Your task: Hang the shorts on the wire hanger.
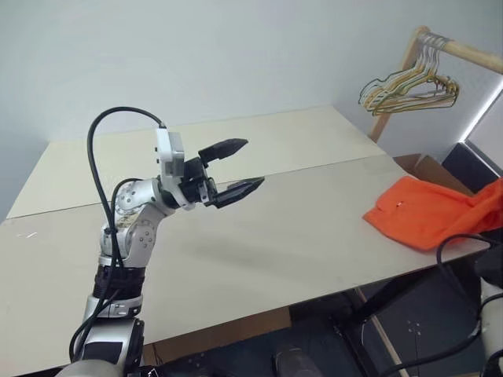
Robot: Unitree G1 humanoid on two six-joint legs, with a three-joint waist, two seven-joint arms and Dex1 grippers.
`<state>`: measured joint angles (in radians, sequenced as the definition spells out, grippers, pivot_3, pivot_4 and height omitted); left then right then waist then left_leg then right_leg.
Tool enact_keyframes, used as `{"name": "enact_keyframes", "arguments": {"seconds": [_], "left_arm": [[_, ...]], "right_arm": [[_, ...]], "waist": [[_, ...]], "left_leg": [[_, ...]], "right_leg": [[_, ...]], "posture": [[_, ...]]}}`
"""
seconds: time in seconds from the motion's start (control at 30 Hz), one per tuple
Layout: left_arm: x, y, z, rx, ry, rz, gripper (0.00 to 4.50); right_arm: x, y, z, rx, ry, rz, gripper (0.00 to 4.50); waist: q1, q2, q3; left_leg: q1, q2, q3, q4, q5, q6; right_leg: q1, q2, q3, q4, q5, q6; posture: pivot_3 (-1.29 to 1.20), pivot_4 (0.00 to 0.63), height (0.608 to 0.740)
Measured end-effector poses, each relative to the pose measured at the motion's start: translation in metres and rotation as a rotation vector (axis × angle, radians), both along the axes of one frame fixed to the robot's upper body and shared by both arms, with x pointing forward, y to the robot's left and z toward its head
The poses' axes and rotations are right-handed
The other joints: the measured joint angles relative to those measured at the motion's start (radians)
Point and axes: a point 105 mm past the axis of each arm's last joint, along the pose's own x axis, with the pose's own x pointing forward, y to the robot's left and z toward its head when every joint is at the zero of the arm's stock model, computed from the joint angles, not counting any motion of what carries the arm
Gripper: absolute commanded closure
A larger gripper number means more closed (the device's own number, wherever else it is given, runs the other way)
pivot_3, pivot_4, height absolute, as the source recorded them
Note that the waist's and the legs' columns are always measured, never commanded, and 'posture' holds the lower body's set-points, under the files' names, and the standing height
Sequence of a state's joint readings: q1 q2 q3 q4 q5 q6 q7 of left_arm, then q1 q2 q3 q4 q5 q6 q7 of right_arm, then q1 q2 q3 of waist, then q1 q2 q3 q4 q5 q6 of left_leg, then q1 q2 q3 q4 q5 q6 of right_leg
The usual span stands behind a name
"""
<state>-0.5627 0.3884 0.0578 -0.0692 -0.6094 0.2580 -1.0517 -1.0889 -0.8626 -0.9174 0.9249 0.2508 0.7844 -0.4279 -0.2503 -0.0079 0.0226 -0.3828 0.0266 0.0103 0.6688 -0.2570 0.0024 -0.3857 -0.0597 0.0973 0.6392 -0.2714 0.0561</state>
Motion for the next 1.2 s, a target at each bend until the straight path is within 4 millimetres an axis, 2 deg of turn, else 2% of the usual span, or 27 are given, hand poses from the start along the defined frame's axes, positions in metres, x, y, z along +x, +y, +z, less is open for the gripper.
{"name": "enact_keyframes", "arguments": {"seconds": [0.27,0.53,0.63,0.7,0.83,1.1,1.2], "left_arm": [[0.000,0.000,0.000,0.002,-0.001,-0.001,0.00],[-0.004,0.000,0.001,0.008,-0.013,-0.011,0.00],[-0.006,0.000,0.001,0.009,-0.015,-0.013,0.00],[-0.006,0.001,0.001,0.011,-0.015,-0.011,0.00],[-0.006,0.000,0.001,0.011,-0.015,-0.012,0.00],[-0.006,0.001,-0.001,0.009,-0.012,-0.009,0.00],[-0.006,0.002,-0.002,0.009,-0.017,0.000,0.00]], "right_arm": [[0.001,0.002,-0.001,-0.014,0.048,-0.006,4.41],[0.005,0.017,-0.013,-0.069,0.184,-0.018,1.71],[0.002,0.016,0.001,-0.172,0.224,-0.045,0.66],[0.004,0.021,0.018,-0.291,0.257,-0.050,0.03],[0.004,0.033,0.048,-0.486,0.282,-0.090,0.01],[0.005,0.054,0.082,-0.763,0.332,-0.143,0.01],[0.012,0.072,0.098,-0.995,0.363,-0.160,0.01]], "waist": [[-0.005,0.000,0.000],[-0.008,0.001,0.000],[-0.005,0.001,0.001],[-0.007,0.002,0.000],[-0.009,0.002,0.000],[-0.005,0.002,0.000],[-0.007,0.002,0.000]], "left_leg": [[0.000,0.000,0.000,0.000,0.000,0.000],[0.000,0.000,-0.001,0.000,0.000,0.000],[0.000,0.000,-0.001,0.000,0.000,0.000],[0.000,0.000,-0.001,0.000,0.000,0.000],[0.001,0.001,-0.005,0.000,0.000,0.000],[0.001,0.000,-0.007,0.000,0.000,0.000],[0.001,0.000,-0.007,0.000,0.000,0.000]], "right_leg": [[0.000,0.000,0.000,0.000,0.000,0.000],[0.000,0.000,0.000,0.000,0.000,0.000],[0.000,0.000,0.000,0.000,0.000,0.000],[0.000,0.000,0.001,0.001,0.000,0.000],[0.000,0.000,0.001,0.001,0.000,0.000],[0.000,0.000,0.001,0.001,0.000,0.000],[0.000,0.000,0.001,0.002,0.000,0.000]], "posture": [[-0.22,0.000,0.740],[-0.20,0.000,0.740],[-0.20,0.000,0.740],[-0.20,0.000,0.740],[-0.20,0.000,0.740],[-0.19,0.000,0.740],[-0.17,0.000,0.740]]}}
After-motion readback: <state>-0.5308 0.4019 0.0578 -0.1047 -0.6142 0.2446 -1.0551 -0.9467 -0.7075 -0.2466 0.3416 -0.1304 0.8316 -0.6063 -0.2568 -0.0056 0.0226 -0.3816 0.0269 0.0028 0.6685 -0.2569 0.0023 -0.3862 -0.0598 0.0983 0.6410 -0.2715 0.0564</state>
